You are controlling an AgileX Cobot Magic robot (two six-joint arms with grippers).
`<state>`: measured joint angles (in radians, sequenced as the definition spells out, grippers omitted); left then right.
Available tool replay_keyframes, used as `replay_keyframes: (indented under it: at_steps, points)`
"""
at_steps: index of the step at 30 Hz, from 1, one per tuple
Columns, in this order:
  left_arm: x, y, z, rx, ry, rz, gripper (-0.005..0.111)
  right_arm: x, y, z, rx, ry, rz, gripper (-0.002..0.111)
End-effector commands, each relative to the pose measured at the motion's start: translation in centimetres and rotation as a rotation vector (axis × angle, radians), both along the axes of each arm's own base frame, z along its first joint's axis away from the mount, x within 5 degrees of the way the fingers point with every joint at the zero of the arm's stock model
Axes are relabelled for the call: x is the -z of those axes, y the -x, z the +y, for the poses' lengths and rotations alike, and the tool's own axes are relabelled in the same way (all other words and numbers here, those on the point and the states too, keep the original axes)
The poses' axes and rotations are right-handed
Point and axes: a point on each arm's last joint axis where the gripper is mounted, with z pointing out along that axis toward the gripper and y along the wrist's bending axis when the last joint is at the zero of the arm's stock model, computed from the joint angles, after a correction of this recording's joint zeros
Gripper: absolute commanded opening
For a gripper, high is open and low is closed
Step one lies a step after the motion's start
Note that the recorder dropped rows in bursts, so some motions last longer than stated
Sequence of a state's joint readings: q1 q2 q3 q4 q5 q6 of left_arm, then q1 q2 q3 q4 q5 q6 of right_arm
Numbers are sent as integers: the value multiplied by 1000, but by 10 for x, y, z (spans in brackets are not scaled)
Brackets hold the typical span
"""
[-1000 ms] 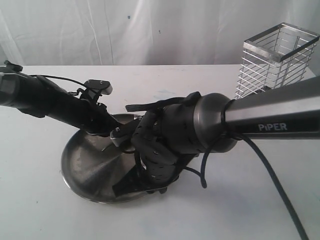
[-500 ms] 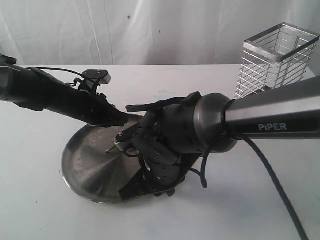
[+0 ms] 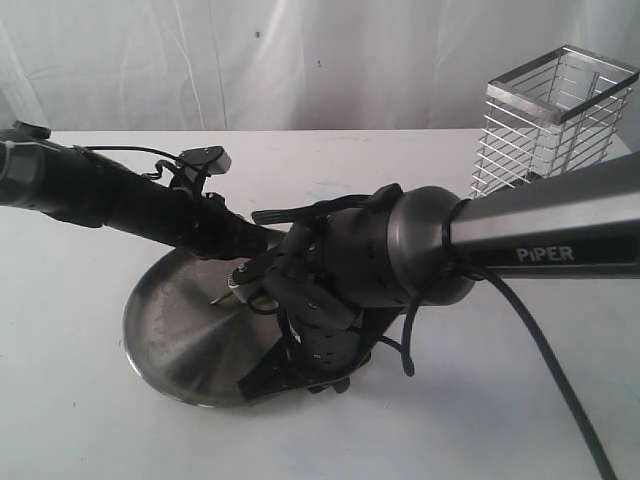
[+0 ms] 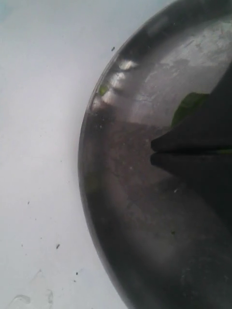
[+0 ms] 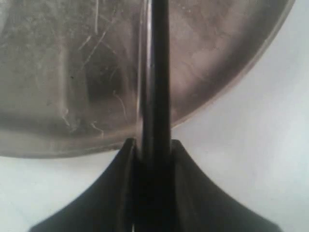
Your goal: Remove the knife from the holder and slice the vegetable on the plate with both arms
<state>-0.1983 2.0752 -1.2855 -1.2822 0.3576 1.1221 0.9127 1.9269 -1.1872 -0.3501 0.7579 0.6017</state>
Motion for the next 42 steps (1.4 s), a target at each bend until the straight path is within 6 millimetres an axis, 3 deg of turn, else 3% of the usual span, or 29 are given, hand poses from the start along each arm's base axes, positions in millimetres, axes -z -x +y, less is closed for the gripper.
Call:
replay_keyframes:
  at_steps: [1, 9, 16, 26, 30, 35, 42]
  points:
    - [4, 0, -3, 18, 11, 4, 0, -1, -1, -2, 4, 3, 1, 0]
    - [24, 2, -4, 57, -5, 51, 0, -1, -2, -2, 5, 5, -4, 0]
    - [41, 16, 0, 72, -43, 117, 0, -1, 0, -10, 10, 93, 18, 0]
    - [37, 20, -1, 89, -42, 133, 0, 1, 7, -13, -12, 136, 92, 0]
    - [15, 13, -2, 83, -24, 70, 0, 1, 7, -13, -12, 136, 92, 0]
    - [-36, 10, -3, 59, 25, -41, 0, 1, 7, -14, -11, 137, 93, 0]
    - [-99, 37, 2, 69, 57, -155, 0, 1, 6, -12, -20, 127, 80, 0]
